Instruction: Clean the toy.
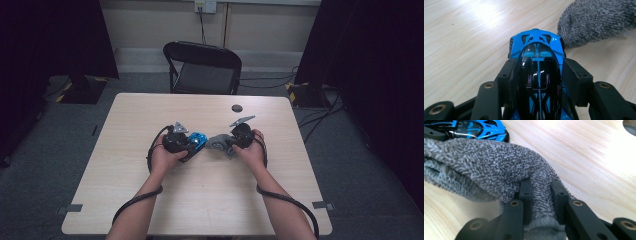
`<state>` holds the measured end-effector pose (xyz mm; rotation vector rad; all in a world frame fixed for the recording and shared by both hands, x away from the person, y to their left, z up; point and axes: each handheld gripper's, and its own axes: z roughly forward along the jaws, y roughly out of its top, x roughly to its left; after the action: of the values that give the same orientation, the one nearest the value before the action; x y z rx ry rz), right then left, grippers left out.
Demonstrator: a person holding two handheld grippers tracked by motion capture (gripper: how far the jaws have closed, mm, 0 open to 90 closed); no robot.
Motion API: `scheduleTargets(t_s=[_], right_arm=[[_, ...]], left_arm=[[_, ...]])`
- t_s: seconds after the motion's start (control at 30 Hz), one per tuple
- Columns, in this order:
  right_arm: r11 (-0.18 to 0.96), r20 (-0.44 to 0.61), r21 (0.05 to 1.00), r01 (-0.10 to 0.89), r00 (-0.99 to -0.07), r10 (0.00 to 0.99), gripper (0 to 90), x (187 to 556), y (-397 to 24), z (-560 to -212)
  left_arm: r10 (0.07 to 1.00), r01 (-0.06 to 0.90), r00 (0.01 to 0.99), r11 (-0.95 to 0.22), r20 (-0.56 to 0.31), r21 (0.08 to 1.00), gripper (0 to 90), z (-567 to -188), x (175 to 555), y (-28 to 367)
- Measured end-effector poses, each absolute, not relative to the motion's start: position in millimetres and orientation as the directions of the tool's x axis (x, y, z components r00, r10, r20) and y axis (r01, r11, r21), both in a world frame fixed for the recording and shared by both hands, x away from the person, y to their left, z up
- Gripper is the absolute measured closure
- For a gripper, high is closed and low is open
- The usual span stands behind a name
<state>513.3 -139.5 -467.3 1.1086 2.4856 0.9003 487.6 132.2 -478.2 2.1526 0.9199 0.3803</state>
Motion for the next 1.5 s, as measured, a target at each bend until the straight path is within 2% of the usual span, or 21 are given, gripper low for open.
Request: scheduleTargets(t_s=[0.77,1.03,1.5], right_arm=[[0.470,-0.007,0.669,0.576,-0.627,0.779,74.6,511,-167,-460],[0.492,-0.008,0.700,0.518,-0.683,0.730,74.5,492,-173,-450],[0.594,-0.009,0.693,0.408,-0.819,0.574,74.4,442,-145,-459]], left_arm=[[0.713,0.487,0.701,-0.468,-0.010,0.737,47.9,-478,487,132],[0.710,0.488,0.704,-0.474,-0.009,0.733,47.9,-478,487,132],[0.711,0.490,0.703,-0.476,-0.009,0.730,47.9,-477,488,132]])
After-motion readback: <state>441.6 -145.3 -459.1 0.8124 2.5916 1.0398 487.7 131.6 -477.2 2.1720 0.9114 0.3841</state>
